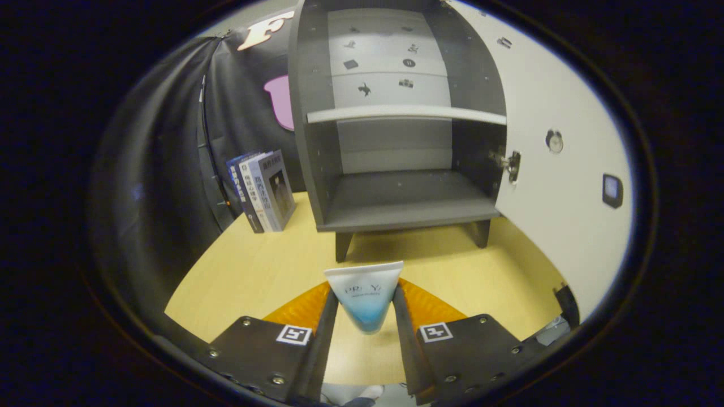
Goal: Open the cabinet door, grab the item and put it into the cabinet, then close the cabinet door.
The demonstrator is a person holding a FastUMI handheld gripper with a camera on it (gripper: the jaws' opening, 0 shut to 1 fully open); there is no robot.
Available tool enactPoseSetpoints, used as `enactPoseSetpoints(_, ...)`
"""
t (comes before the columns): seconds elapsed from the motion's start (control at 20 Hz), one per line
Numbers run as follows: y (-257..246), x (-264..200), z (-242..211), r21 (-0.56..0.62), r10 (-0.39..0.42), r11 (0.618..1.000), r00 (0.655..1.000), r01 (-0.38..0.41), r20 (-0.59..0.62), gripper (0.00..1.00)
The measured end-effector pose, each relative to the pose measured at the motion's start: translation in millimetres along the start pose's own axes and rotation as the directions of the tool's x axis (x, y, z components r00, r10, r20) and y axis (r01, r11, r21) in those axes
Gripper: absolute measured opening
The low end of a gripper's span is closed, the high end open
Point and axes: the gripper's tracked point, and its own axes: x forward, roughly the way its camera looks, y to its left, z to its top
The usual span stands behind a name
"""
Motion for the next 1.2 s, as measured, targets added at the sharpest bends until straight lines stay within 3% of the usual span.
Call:
enactPoseSetpoints(0.3, -9, -25, 139, -0.005, 0.022, 1.0, 0.981, -0.021, 0.192, 0.55)
enactPoseSetpoints(0.65, -15, -14, 292, -0.036, 0.068, 0.998, 0.914, -0.059, 0.401, 0.54)
enactPoseSetpoints(0.85, -26, 22, 336, -0.029, 0.068, 0.998, 0.887, -0.061, 0.456, 0.54)
enactPoseSetpoints(1.05, -34, 68, 351, -0.019, 0.076, 0.997, 0.885, -0.075, 0.46, 0.54)
enactPoseSetpoints(1.2, -44, 96, 349, -0.03, 0.049, 0.999, 0.896, -0.04, 0.441, 0.54)
